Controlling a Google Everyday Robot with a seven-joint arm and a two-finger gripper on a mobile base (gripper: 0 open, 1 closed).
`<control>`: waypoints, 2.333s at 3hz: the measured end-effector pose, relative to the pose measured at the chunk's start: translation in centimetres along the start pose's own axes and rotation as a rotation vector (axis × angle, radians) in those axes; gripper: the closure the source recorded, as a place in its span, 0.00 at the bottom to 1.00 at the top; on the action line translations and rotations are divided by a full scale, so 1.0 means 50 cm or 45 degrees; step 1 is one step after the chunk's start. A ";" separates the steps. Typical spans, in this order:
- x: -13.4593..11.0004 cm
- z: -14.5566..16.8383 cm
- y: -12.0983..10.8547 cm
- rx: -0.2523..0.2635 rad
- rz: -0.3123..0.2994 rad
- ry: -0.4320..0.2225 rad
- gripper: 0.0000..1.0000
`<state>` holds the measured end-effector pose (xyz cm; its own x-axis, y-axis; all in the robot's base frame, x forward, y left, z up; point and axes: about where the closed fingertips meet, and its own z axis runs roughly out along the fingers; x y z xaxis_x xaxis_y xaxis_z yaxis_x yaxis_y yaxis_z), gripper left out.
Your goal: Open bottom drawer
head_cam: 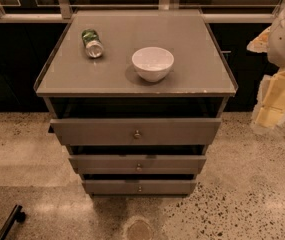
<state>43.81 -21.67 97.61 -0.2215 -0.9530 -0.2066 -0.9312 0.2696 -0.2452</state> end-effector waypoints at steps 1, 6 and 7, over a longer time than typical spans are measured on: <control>0.000 0.000 0.000 0.000 0.000 0.000 0.00; -0.080 0.535 0.312 -0.339 0.322 -0.784 0.00; -0.104 0.649 0.303 -0.312 0.399 -0.832 0.00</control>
Offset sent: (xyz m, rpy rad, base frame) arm -0.0068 -0.0007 -0.0259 0.0720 -0.0223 0.0037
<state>40.27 -8.14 64.24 -0.3407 -0.5411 -0.7688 -0.9075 0.4031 0.1185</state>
